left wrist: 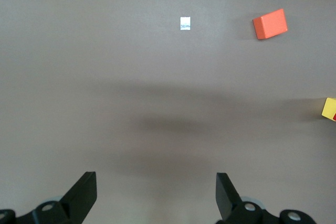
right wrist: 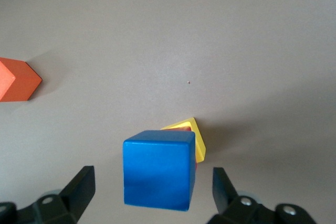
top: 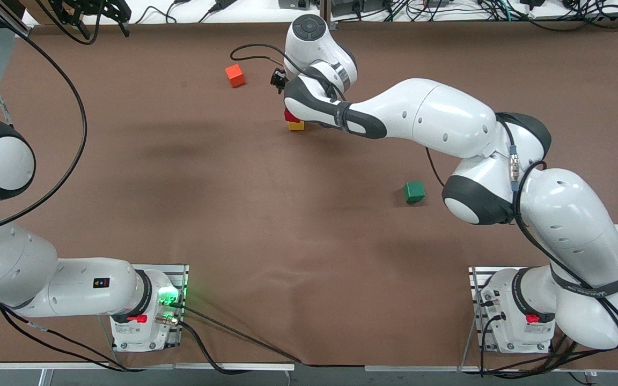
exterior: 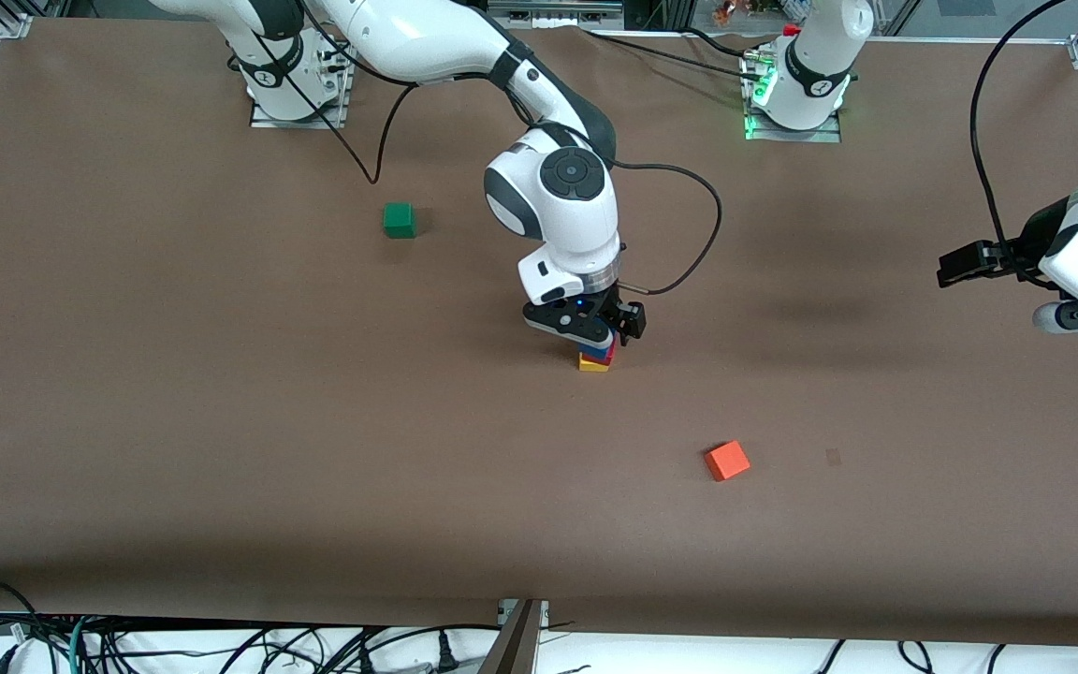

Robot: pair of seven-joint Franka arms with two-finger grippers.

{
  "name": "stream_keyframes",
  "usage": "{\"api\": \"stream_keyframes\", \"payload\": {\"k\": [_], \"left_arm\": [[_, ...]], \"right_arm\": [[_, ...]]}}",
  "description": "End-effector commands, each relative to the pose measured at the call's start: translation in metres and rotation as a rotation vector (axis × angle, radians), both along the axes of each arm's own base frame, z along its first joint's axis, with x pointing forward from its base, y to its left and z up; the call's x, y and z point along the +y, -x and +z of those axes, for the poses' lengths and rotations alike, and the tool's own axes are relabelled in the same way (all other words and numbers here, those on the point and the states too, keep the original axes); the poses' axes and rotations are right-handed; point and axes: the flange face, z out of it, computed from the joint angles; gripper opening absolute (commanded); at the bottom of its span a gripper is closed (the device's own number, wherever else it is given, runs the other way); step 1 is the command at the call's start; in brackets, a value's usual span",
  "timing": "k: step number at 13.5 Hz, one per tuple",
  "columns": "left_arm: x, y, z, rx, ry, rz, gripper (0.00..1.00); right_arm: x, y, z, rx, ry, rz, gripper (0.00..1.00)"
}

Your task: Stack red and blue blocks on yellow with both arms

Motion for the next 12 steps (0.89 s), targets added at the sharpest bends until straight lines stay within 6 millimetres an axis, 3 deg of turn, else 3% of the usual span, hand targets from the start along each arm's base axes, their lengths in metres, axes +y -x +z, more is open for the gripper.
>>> {"api": "stream_keyframes", "payload": {"k": [1,3,6,8,9,11,12], "left_arm": [[0.002,0.005,0.006,-0.017,0.004,-0.003,1.0],[0.007,0.003,0.012,-0.031,0.006,0.002,1.0],[0.003,-0.002,0.01,-0.033,0.007,-0.004,1.0],[0.003,-0.002,0.011,-0.034,0.008,-0.004,1.0],[0.003,-0.002,0.011,-0.034,0.008,-0.004,1.0],[0.003,-0.002,0.011,-0.034,0.007,-0.004,1.0],[0.002,-0.003,0.01,-0.033,0.008,-0.006,1.0]], "right_arm": [[-0.01,-0.008,0.032,0.022,0.013,-0.032,1.0],[-0.037,-0.023,0.083,0.045,-0.009,-0.073,1.0],[-0.124,-0.063,0.189,0.059,-0.078,-0.103,1.0],[-0.192,-0.086,0.217,0.085,-0.039,-0.062,1.0],[-0.231,-0.1,0.221,0.133,-0.051,-0.054,1.0],[-0.296,-0.108,0.24,0.189,-0.071,0.04,1.0],[-0.322,-0.101,0.249,0.201,-0.053,0.073,1.0]]}}
